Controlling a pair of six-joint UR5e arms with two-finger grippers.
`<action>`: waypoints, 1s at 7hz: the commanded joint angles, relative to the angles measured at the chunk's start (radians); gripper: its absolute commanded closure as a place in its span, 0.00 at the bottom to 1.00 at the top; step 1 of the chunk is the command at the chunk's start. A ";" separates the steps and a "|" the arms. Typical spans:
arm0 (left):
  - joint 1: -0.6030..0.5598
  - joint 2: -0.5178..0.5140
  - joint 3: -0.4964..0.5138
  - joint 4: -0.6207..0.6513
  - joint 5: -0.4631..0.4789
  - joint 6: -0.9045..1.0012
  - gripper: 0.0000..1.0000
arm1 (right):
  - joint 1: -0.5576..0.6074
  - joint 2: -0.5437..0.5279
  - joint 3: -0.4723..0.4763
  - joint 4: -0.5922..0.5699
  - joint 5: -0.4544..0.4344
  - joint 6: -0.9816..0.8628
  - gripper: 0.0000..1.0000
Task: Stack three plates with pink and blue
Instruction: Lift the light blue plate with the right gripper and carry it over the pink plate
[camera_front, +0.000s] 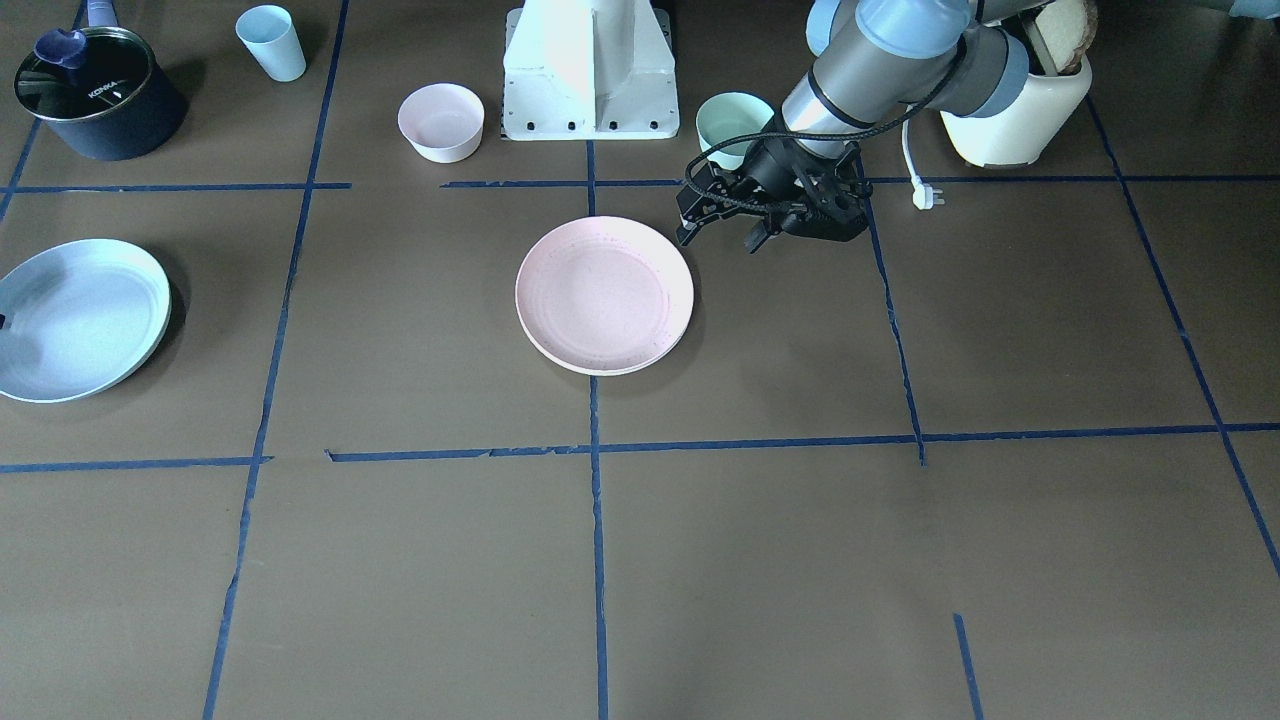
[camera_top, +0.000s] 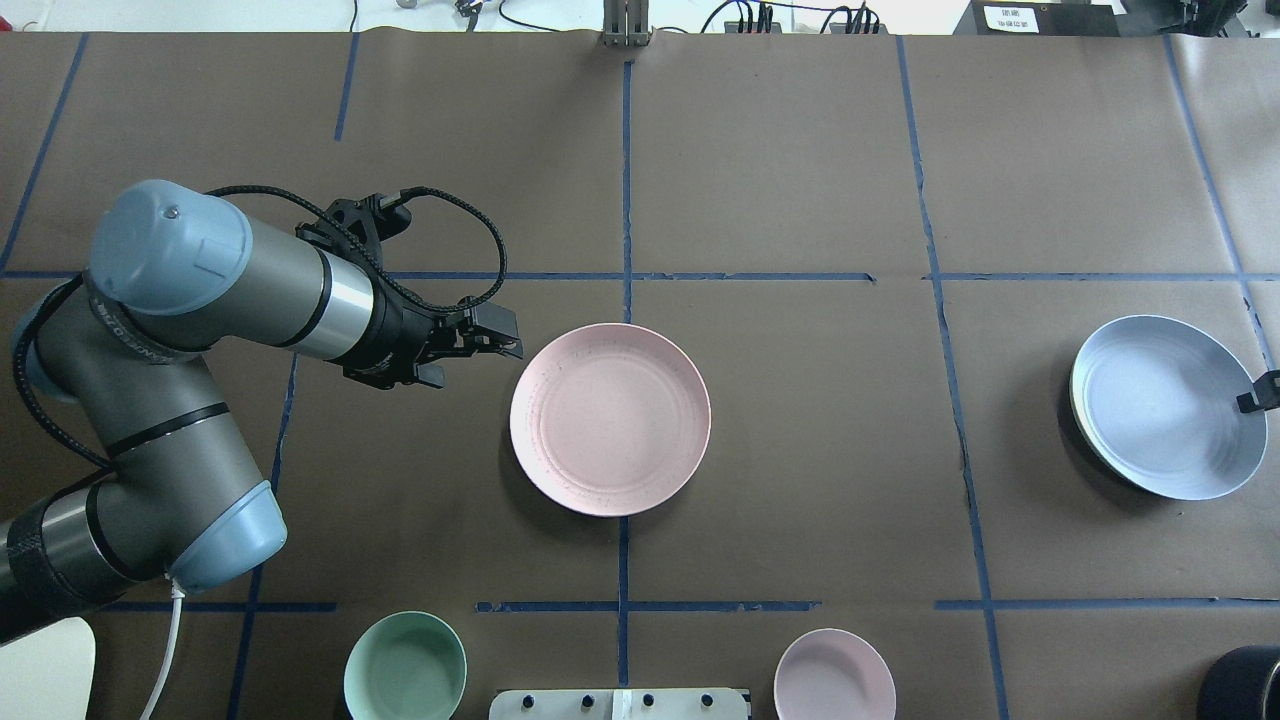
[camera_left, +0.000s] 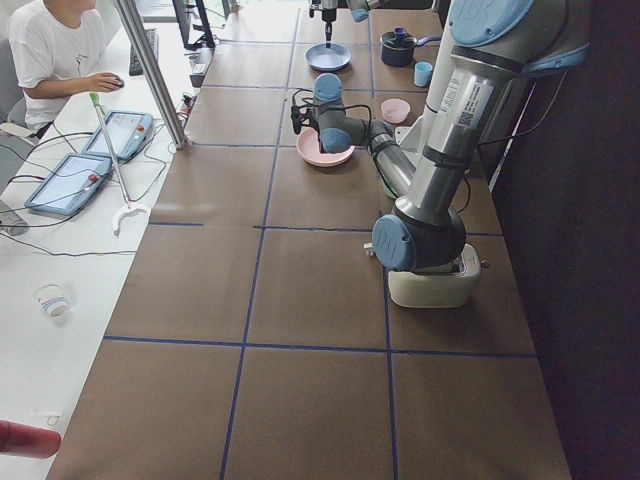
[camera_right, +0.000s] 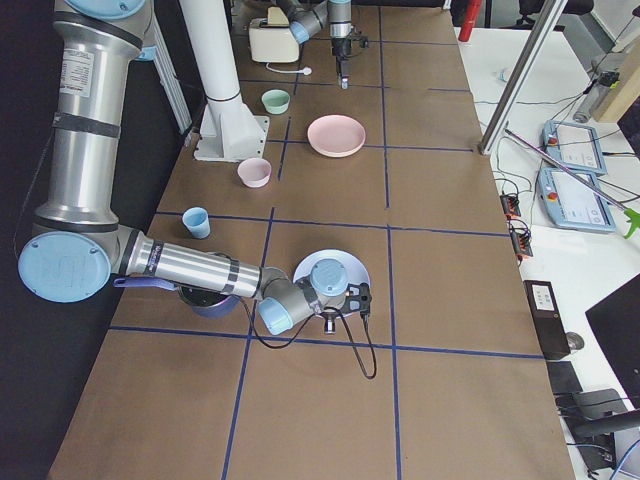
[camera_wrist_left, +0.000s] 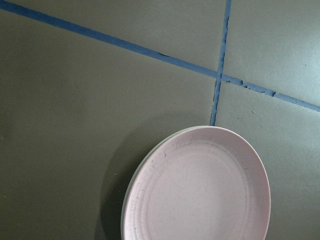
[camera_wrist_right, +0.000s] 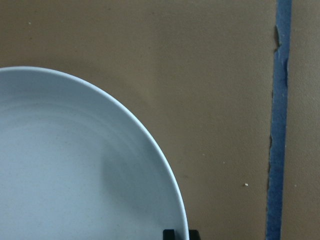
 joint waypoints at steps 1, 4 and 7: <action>-0.002 0.000 -0.002 0.000 0.000 0.000 0.00 | 0.000 0.045 0.021 0.032 0.061 0.002 1.00; -0.005 0.000 -0.003 0.000 0.000 0.000 0.00 | -0.077 0.147 0.205 0.079 0.075 0.199 1.00; -0.024 0.000 -0.005 -0.002 -0.003 0.002 0.00 | -0.387 0.429 0.259 0.037 -0.073 0.693 1.00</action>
